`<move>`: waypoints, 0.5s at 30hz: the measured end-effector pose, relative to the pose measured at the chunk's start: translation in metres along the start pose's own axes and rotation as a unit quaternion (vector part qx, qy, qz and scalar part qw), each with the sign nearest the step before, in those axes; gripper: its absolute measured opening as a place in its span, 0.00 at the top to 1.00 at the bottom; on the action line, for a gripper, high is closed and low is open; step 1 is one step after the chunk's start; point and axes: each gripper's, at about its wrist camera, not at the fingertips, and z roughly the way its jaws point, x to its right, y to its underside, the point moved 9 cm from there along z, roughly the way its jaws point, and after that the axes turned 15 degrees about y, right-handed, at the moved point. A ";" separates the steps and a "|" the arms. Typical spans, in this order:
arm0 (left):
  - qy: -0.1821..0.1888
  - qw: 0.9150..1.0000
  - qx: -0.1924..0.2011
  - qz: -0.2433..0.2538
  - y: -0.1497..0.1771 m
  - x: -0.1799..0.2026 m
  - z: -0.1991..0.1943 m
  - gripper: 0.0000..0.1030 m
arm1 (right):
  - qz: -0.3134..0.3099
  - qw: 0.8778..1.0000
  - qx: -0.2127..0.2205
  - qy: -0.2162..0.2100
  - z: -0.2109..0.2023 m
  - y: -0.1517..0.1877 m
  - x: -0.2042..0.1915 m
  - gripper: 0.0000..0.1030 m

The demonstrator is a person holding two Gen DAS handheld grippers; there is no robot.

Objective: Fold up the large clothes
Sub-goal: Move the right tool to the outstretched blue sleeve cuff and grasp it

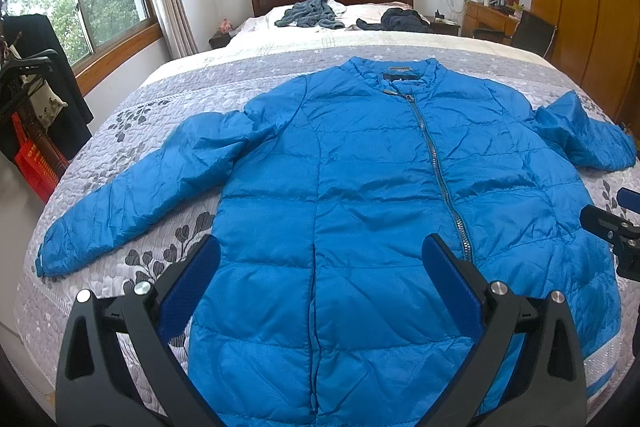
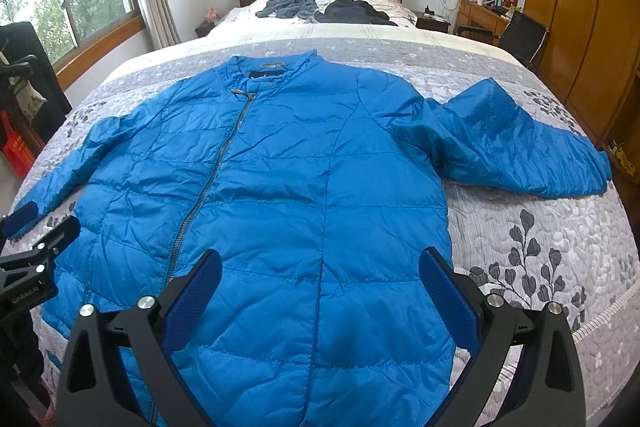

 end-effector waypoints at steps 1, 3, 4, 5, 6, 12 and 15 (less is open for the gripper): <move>0.000 1.000 0.000 0.000 0.000 0.000 0.001 0.03 | -0.001 1.000 0.000 0.001 0.000 0.000 0.000 0.04; -0.001 1.000 -0.002 0.001 0.000 0.000 0.002 0.03 | -0.002 1.000 0.002 0.002 0.001 0.000 0.000 0.04; -0.001 1.000 -0.002 0.001 0.000 0.000 0.002 0.03 | -0.002 1.000 0.004 0.003 0.002 -0.001 0.000 0.04; 0.000 1.000 -0.004 0.001 0.000 0.001 0.004 0.03 | 0.000 1.000 0.005 0.003 0.002 -0.001 0.001 0.04; 0.003 1.000 -0.008 0.001 0.000 0.001 0.006 0.03 | 0.003 1.000 0.008 0.003 0.003 -0.002 0.003 0.04; 0.031 0.999 -0.035 0.004 -0.006 0.010 0.034 0.03 | 0.032 0.999 -0.011 0.010 0.025 -0.008 0.045 0.04; 0.043 0.998 -0.041 0.008 -0.018 0.020 0.050 0.03 | 0.082 0.996 -0.030 0.030 0.046 -0.018 0.100 0.04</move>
